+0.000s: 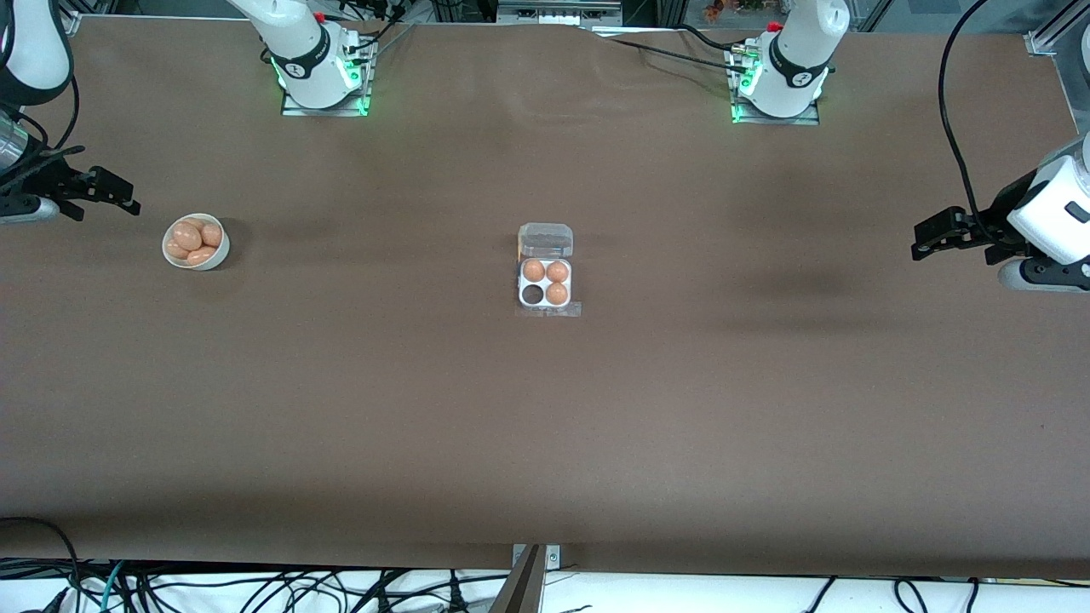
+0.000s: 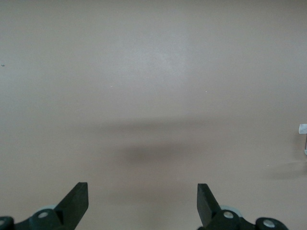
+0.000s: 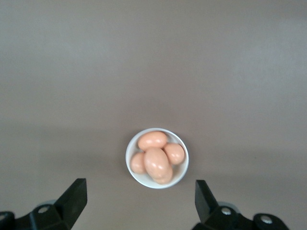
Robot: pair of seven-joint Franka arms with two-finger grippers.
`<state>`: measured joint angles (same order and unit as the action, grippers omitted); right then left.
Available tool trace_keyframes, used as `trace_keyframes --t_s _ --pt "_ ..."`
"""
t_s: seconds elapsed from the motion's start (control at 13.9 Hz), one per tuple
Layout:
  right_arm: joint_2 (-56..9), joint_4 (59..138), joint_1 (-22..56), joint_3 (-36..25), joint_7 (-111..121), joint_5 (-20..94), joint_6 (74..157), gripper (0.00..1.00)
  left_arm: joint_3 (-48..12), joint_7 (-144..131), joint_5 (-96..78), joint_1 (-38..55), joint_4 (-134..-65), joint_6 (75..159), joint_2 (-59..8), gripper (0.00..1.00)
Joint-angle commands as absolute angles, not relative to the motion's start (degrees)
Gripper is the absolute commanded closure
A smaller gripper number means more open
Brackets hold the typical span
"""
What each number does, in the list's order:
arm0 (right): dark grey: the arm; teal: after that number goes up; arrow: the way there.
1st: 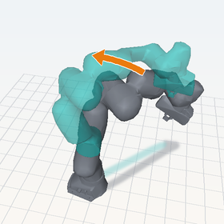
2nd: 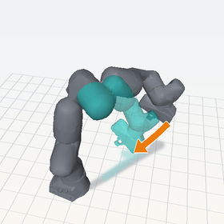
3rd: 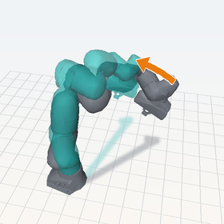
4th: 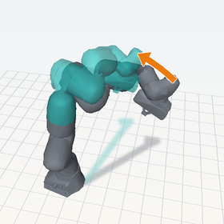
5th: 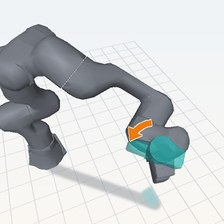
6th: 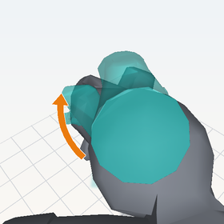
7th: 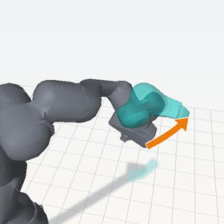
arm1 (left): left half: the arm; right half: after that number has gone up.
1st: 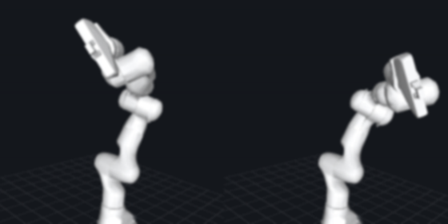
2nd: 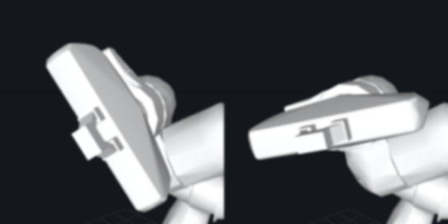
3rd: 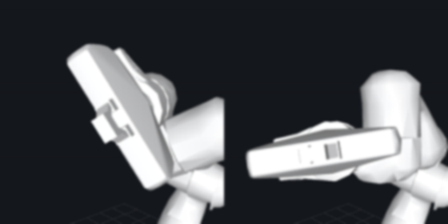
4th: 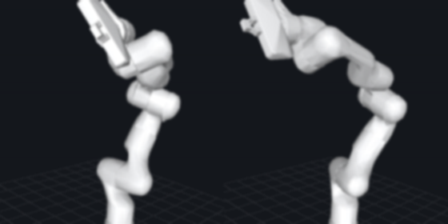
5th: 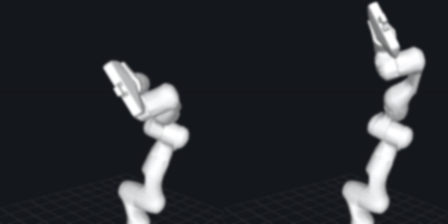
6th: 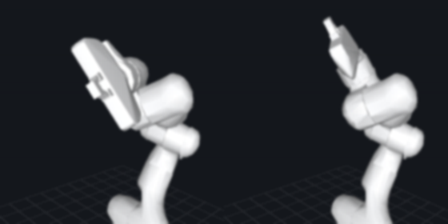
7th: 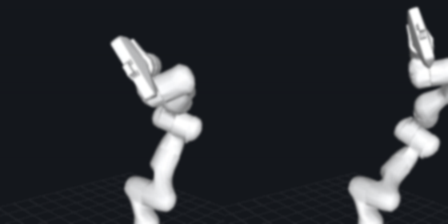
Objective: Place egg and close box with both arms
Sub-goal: 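Lower the right gripper and grasp one brown egg from the bowl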
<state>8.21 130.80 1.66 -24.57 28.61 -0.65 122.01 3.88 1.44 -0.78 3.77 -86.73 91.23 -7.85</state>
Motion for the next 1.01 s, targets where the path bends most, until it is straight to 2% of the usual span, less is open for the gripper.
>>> trace_keyframes --t_s 0.0,0.72,0.94 --pt "8.10 134.38 1.93 -24.96 30.41 -0.26 122.96 0.00 3.87 1.85 -1.41 3.78 -86.22 90.97 -7.65 0.00" --pt "-8.33 132.28 2.55 -24.35 31.99 -0.70 131.13 0.00 3.87 1.67 -1.41 4.04 -86.22 90.97 -8.09 0.00" --pt "-10.54 131.13 3.25 -24.35 32.17 -0.79 131.04 0.00 3.87 1.67 -1.49 3.96 -86.22 90.97 -8.09 0.00"
